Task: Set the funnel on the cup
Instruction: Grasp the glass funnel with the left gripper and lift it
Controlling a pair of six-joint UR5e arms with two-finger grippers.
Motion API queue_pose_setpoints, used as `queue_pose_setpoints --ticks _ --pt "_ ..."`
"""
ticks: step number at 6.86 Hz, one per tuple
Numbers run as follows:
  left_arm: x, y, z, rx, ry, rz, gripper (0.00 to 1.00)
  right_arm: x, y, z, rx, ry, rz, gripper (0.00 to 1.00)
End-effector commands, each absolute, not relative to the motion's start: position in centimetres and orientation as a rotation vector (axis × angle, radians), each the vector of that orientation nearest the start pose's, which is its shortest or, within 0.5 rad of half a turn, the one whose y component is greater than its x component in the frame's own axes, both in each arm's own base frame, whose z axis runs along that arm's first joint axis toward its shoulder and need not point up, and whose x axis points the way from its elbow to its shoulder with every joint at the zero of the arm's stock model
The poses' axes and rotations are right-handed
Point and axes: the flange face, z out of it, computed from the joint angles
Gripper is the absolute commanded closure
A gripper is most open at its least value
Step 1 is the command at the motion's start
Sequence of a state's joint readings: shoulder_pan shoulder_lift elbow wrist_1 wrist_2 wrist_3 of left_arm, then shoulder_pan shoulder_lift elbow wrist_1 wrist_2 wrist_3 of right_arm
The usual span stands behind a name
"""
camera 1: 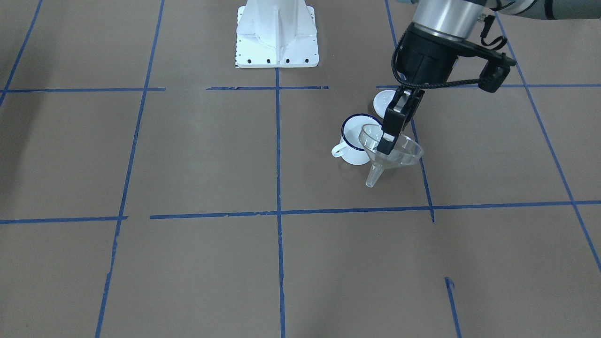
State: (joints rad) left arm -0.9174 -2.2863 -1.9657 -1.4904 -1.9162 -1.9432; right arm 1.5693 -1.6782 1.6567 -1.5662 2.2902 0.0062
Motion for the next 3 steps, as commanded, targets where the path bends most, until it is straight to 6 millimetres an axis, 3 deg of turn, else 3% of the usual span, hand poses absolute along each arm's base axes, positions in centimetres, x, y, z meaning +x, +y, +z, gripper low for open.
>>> queue_pose_setpoints --ticks 1,2,3 --pt "28.5 -50.5 8.3 -0.136 0.898 -0.767 1.0 6.7 -44.5 67.0 -0.019 -0.719 0.01 0.0" --pt "29.9 -49.8 8.2 -0.154 0.78 -0.658 1.0 6.7 -44.5 67.0 -0.019 -0.719 0.01 0.0" --pt "32.7 -49.7 9.3 -0.191 0.7 -0.587 1.0 6.7 -44.5 67.0 -0.019 -0.719 0.01 0.0"
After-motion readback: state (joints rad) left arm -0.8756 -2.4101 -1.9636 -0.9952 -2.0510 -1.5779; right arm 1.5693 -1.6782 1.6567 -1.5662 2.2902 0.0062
